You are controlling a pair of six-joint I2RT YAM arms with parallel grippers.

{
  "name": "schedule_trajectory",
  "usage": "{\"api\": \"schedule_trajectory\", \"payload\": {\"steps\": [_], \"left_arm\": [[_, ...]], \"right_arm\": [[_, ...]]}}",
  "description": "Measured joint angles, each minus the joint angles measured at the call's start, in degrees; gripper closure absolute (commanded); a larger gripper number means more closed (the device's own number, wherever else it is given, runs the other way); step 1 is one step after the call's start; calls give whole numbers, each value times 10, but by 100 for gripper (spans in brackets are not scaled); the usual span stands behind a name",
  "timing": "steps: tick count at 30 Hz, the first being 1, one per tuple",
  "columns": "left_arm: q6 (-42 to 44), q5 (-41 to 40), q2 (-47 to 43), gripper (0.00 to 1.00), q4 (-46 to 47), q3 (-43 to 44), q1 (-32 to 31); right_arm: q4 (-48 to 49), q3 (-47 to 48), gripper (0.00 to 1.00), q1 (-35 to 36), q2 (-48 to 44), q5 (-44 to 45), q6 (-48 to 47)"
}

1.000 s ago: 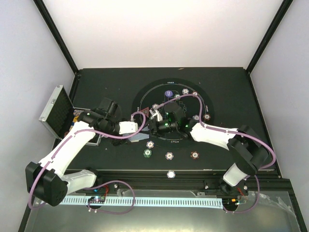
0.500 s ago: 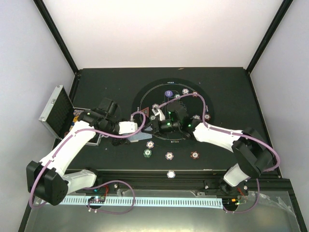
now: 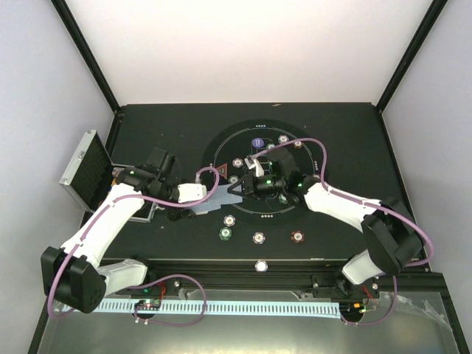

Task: Distribute texas hold em gaming equipment

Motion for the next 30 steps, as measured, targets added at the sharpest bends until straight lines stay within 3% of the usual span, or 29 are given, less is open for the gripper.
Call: {"api": "schedule_trajectory", "payload": {"steps": [21,30], "left_arm": [[19,-3,0,98,-3,-11,29],[27,-3,-15,98,-23,-13,41]], "right_arm": [[-24,81,98,-79,49,-54,-22],[-79,255,99,-90,206,-52,-63]]}}
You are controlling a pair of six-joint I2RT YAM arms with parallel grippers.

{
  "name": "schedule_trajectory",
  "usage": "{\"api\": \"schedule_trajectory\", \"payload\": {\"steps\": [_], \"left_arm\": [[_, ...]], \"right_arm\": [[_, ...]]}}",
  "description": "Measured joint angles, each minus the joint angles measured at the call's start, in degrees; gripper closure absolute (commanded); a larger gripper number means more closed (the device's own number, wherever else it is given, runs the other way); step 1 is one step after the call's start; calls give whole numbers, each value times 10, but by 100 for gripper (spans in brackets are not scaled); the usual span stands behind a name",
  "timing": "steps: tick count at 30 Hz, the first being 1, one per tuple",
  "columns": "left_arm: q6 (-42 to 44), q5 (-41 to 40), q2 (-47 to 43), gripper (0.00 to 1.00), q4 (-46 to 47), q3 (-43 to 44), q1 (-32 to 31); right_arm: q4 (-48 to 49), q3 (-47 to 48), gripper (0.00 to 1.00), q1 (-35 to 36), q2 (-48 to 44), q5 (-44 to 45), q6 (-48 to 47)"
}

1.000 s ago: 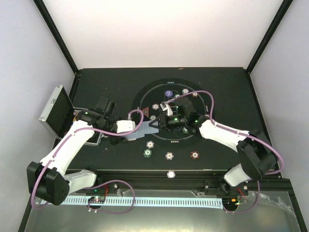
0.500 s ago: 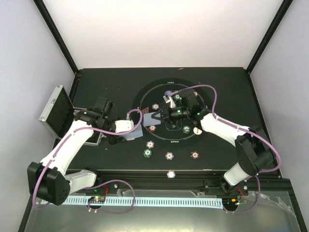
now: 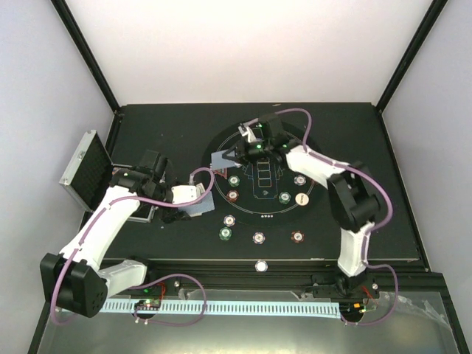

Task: Distribute texas hold em gaming equipment

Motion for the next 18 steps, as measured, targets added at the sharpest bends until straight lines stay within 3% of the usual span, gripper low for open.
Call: {"api": "schedule_trajectory", "payload": {"steps": [6,12,15,18], "left_arm": [[4,0,-7,98,-16,0,13],[8,0,-14,98,-28,1,23],[10,1,-14,98,-30,1,25],[10,3,-14,99,-31,1,26]], "right_arm": [[-72,197,99,0,181,23,-26],[-130,335,98,0,313,42,-32],[-167,392,85,0,361,60,-35],[-197,421,61,0,383,79,-38]]}}
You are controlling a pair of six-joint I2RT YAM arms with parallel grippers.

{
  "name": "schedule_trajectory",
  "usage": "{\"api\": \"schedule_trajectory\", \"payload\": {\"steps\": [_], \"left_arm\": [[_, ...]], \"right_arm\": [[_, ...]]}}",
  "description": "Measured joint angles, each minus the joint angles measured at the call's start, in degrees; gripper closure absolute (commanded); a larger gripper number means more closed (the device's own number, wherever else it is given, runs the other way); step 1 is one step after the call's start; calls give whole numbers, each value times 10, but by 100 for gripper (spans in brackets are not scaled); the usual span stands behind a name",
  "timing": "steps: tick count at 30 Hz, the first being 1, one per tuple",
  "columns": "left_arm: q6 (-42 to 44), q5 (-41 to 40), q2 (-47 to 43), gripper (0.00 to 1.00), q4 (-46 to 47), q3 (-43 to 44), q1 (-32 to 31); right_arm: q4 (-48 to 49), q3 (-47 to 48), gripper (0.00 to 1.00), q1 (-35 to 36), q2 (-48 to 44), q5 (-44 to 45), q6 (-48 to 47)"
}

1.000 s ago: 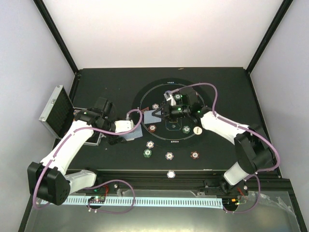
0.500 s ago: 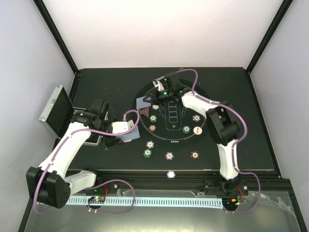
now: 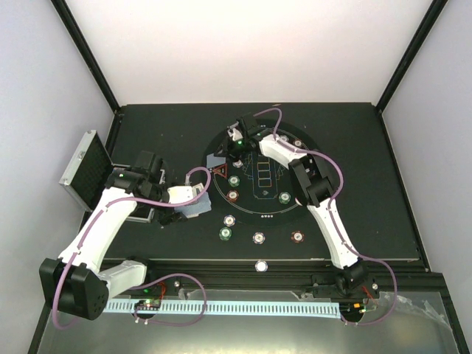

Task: Distribute texas hold em gaming equipment

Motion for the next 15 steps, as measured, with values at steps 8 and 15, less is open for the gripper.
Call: {"api": "schedule_trajectory", "payload": {"steps": [8,15], "left_arm": [[0,6,0,99,-8,0,2],[0,5,0,98,-11,0,3]], "right_arm": [[-54,25,43,-6,-4,42,-32],[-100,-56,23,-19,-102,100,-75]]}}
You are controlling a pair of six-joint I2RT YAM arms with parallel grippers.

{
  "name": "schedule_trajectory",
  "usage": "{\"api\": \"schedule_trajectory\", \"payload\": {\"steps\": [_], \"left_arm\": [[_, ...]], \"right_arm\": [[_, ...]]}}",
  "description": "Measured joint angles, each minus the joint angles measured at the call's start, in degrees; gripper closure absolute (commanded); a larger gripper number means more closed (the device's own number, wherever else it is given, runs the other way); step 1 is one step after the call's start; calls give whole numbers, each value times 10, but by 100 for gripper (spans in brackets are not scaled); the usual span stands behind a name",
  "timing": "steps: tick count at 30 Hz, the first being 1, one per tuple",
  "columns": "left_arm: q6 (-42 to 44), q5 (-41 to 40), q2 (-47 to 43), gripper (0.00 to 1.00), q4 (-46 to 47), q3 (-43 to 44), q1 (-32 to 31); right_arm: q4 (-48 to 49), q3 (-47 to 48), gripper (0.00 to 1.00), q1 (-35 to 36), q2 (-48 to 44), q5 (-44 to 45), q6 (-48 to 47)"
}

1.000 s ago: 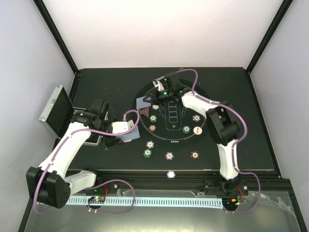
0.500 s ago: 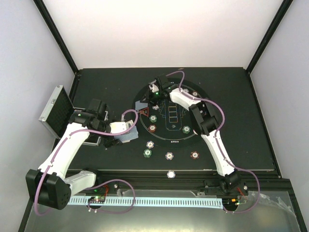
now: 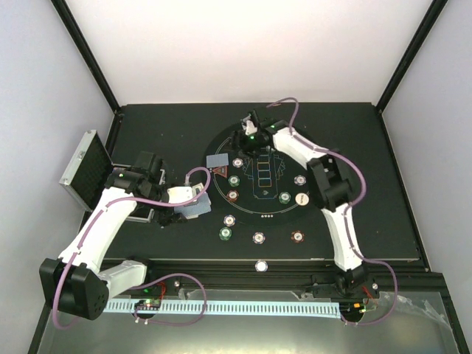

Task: Distribute texas hold em gaming equipment

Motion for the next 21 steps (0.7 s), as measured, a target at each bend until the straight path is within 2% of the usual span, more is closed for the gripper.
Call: {"api": "schedule_trajectory", "payload": {"steps": [6,10,15,21], "left_arm": [[0,1,0,98,0,0,0],[0,3,0,98,0,0,0],[0,4,0,99,1,0,0],[0,6,0,98,1,0,0]], "right_arm": [[122,-269,18,8,-247,-23,28],[243,-444,15,56,-383,-62,81],[381,-617,14,128,-470,-95,169],[439,-658,18,170,-480,-95,219]]}}
